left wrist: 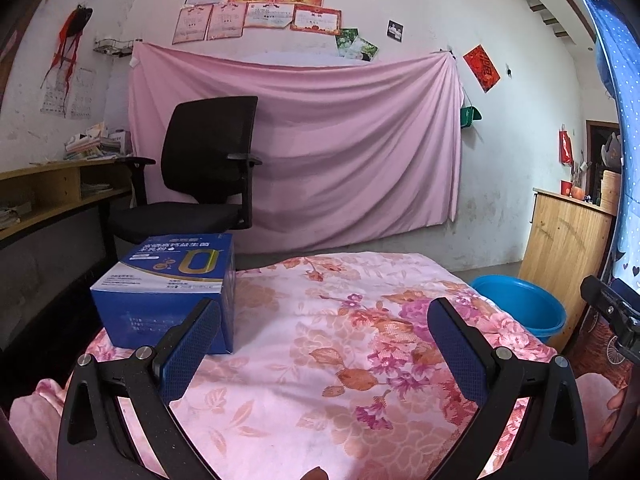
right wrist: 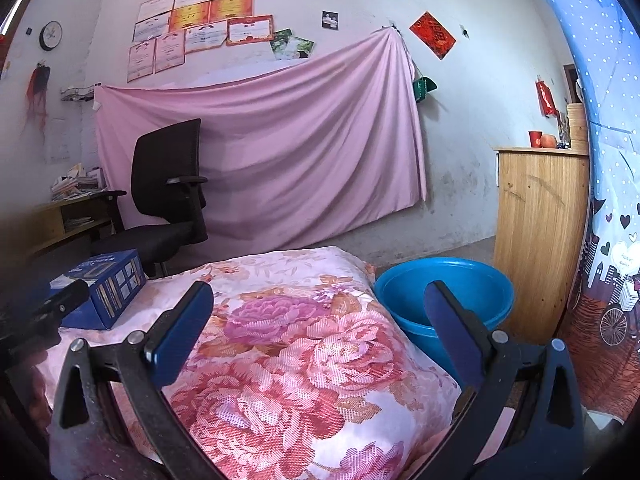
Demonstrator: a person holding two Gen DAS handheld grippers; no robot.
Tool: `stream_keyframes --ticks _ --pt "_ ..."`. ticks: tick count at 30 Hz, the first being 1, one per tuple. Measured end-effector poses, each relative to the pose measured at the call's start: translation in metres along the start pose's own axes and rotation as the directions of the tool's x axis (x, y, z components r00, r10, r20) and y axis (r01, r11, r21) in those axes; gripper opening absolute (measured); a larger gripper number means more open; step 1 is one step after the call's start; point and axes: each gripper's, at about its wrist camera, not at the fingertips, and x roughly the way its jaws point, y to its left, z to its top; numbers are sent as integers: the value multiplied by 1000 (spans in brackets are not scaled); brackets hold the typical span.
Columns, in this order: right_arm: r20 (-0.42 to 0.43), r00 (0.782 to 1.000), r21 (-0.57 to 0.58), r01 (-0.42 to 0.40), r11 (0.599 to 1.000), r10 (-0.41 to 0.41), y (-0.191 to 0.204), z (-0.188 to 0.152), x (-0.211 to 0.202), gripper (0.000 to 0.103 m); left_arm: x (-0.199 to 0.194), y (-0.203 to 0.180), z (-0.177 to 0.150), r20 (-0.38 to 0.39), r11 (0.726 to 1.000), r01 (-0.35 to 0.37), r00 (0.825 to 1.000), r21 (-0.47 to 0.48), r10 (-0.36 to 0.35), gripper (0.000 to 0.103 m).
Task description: Collect trash
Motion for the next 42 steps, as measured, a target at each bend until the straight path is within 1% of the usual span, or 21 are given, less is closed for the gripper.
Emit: stream_keyframes --ticks 5,13,42 --pt "-12 1000 -8 -14 1000 14 3 -4 7 103 4 3 -6 -15 1000 -9 1000 1 9 101" --pt "-17 999 -33 -29 999 29 9 -6 10 103 2 9 -6 1 1000 -14 1000 -12 14 101" --pt "-19 999 -25 -26 999 25 8 -7 10 103 -1 11 -7 11 1000 -7 1000 -14 7 101"
